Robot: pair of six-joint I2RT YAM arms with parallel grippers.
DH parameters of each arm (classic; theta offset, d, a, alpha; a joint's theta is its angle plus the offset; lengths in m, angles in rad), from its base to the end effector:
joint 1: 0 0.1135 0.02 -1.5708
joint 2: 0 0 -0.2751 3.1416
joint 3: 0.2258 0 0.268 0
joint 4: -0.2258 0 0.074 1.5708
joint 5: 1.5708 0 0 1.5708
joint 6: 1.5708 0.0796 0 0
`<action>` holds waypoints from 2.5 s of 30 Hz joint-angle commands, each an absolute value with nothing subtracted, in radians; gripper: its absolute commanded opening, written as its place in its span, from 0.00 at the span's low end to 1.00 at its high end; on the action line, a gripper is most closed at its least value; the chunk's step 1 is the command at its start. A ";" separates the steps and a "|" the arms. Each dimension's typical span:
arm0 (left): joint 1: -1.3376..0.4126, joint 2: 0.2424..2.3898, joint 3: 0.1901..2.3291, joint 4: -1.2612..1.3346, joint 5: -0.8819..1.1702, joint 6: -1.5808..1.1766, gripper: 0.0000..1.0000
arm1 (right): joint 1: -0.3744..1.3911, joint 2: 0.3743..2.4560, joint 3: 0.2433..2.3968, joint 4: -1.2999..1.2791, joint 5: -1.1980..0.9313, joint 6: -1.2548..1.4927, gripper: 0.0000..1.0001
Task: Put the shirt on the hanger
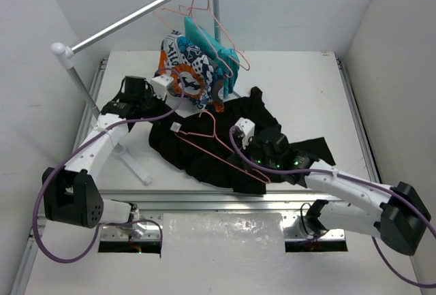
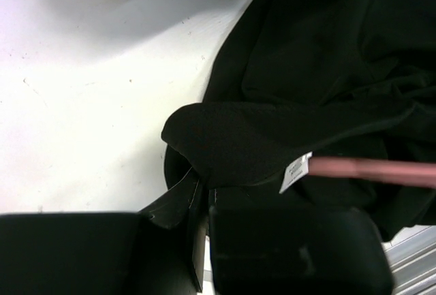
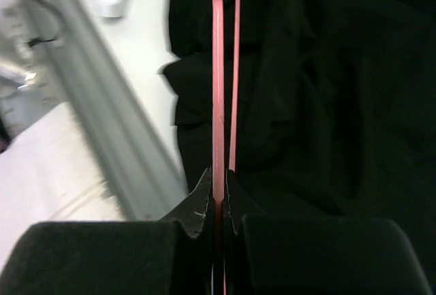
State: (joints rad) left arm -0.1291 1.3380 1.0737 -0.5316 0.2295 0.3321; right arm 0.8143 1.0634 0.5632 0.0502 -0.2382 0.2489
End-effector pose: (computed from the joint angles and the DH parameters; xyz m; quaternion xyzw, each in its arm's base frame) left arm 0.3253 -0.0605 0.2626 0.2523 0.8855 -0.0674 0.3842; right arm 0.1789 0.2169 0.2155 -0.2952 0.7900 0.3543 0.4039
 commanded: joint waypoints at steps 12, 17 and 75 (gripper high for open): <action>-0.139 1.281 1.158 -0.607 0.391 0.374 0.00 | 0.821 1.198 0.709 0.211 -0.251 0.216 0.00; -0.147 1.282 1.218 -0.612 0.368 0.373 0.00 | 0.822 1.239 0.729 0.203 -0.360 0.186 0.00; -0.181 1.074 0.703 -0.264 0.348 0.893 0.84 | 0.696 1.588 0.594 0.759 -0.638 0.279 0.00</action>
State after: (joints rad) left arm -0.1837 1.0805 0.7326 -0.4698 0.3019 0.8650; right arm 0.7013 1.6180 0.5636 0.7120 -0.5953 0.3103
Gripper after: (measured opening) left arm 0.838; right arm 0.013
